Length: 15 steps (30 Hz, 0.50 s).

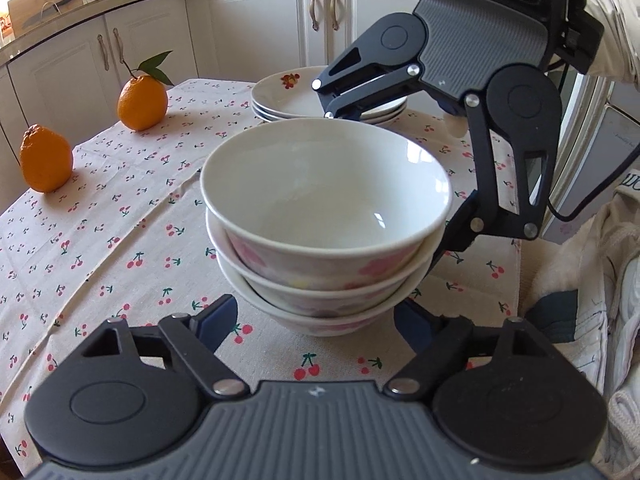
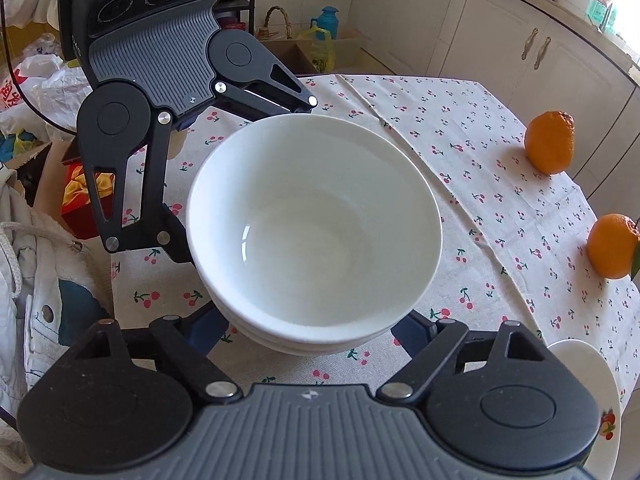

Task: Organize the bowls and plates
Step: 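Close the left gripper on the bowl stack rim while the right gripper closes opposite, then lift the bowl stack with both grippers, carry it over the plates and lower it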

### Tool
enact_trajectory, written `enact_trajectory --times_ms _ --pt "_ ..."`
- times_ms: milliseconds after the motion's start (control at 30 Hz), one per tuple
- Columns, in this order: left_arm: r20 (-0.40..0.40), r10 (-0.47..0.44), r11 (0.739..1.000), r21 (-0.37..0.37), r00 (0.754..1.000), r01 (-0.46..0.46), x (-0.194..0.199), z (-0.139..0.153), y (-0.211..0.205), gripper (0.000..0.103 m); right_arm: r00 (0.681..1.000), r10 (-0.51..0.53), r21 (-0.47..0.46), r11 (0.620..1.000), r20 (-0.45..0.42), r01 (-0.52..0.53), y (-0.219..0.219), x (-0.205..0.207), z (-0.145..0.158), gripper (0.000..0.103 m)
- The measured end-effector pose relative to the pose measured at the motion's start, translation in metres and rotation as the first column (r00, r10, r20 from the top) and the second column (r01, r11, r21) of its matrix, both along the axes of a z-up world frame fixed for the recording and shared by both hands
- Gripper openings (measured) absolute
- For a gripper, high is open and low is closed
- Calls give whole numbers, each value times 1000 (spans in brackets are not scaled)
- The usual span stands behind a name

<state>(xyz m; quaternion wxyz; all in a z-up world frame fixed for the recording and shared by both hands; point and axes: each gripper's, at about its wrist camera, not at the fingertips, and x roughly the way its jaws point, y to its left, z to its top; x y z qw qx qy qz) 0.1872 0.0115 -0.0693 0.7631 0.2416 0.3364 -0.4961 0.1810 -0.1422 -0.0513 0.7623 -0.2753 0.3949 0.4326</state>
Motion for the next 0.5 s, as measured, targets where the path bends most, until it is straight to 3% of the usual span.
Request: enact_trajectory --times_ms 500 --pt "-12 -51 999 17 999 51 2 5 -4 81 999 16 28 999 -47 -15 -3 7 -4 89"
